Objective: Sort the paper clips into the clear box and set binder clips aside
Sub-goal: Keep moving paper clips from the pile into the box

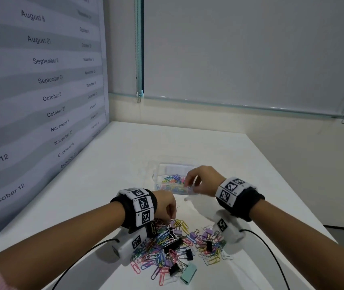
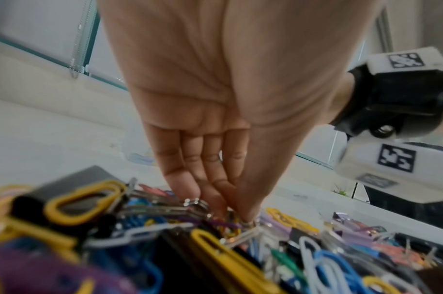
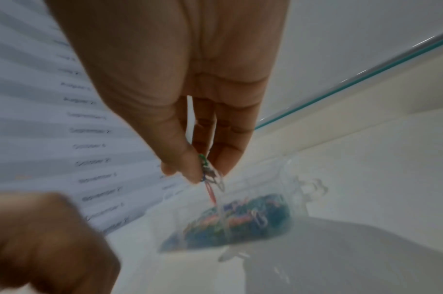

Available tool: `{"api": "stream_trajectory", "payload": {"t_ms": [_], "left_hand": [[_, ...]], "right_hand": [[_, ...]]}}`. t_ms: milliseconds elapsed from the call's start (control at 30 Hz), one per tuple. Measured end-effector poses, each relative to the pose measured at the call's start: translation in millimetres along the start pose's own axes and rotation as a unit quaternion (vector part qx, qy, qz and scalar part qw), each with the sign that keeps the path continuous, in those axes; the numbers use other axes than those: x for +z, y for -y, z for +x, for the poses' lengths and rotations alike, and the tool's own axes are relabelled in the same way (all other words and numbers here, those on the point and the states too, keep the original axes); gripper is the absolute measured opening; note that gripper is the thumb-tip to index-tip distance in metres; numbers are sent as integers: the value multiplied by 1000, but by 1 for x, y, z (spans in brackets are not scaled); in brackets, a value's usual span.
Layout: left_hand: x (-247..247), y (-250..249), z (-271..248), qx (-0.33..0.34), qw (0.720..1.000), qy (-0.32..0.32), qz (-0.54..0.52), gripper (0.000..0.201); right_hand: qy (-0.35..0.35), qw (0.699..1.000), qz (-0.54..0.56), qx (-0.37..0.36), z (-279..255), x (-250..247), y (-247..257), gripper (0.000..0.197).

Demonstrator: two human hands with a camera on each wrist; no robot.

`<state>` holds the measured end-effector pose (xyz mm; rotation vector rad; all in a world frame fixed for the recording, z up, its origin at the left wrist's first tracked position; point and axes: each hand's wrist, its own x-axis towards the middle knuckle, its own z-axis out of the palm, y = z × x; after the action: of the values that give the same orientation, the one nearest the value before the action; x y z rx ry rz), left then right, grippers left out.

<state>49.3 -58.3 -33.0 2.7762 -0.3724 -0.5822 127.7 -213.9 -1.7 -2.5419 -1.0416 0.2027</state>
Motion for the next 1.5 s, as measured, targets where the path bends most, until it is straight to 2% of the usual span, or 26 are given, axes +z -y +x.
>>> {"api": "stream_trajectory", "payload": {"t_ms": [133, 167, 333, 700, 800, 933, 1067, 1200, 1300, 1400, 1500], "left_hand": [[-3, -3, -1, 5, 1000, 5, 19, 23], [-3, -4, -1, 6, 1000, 5, 22, 23], [-1, -4, -2, 0, 1000, -8, 29, 24], [-1, -10, -2, 6, 999, -12, 46, 24], [-8, -10, -5, 7, 998, -50, 21, 20], [-26, -8, -9, 17, 989, -148, -15, 15], [-34, -9, -9, -13, 979, -200, -25, 18], [-27, -7, -17, -29, 983, -180, -7, 22], [-20, -1, -33, -33, 990, -136, 30, 19], [-10, 8, -52, -42, 992, -106, 57, 17], [3, 17, -68, -42, 994, -77, 67, 26]], "right_hand": [[-73, 996, 22, 44, 19, -9, -4, 18], [-70, 996, 9, 51, 21, -9, -5, 15], [34, 995, -88, 41, 18, 10, -2, 26], [58, 995, -86, 9, -13, 14, 1, 24], [60, 996, -70, 12, -24, 12, 3, 27], [51, 996, -78, -2, -38, 10, 6, 31], [59, 993, -98, -10, -48, 11, 9, 35], [47, 993, -103, -30, -56, 15, 15, 34], [61, 992, -94, -66, -64, 21, 27, 31], [115, 984, -74, -117, -73, 29, 44, 27], [169, 969, -74, -164, -79, 43, 57, 30]]}}
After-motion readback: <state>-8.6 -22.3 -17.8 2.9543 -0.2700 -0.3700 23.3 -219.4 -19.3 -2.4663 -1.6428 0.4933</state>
